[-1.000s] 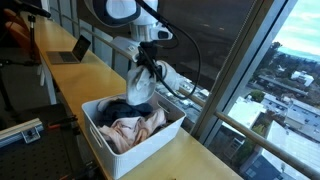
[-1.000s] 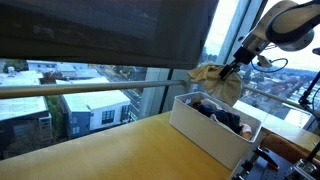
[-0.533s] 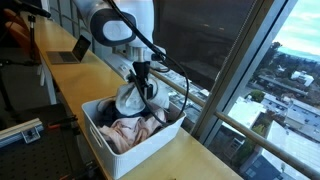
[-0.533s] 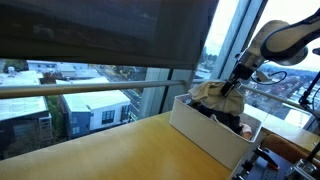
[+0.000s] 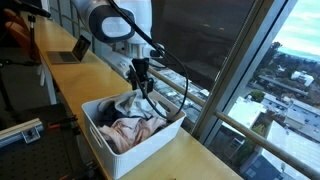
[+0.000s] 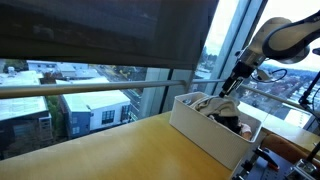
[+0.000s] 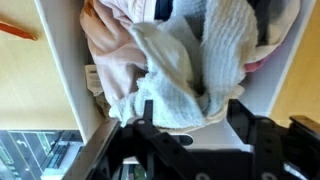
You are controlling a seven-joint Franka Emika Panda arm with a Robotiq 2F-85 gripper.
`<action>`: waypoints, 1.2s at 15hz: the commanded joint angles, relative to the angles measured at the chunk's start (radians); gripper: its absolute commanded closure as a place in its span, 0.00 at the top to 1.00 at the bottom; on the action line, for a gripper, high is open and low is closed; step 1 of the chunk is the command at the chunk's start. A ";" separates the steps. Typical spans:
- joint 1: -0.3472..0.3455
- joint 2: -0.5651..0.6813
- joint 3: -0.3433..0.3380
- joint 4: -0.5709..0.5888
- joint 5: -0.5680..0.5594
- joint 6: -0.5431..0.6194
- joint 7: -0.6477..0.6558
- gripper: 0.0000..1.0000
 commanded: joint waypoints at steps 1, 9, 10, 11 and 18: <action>0.024 -0.087 0.012 -0.028 -0.038 -0.015 0.039 1.00; 0.103 -0.258 0.061 -0.130 0.020 -0.028 0.073 1.00; 0.117 -0.285 0.062 -0.153 0.054 -0.034 0.071 1.00; 0.102 -0.210 0.055 -0.097 0.008 -0.013 0.067 1.00; 0.119 -0.266 0.060 -0.147 0.028 -0.017 0.073 1.00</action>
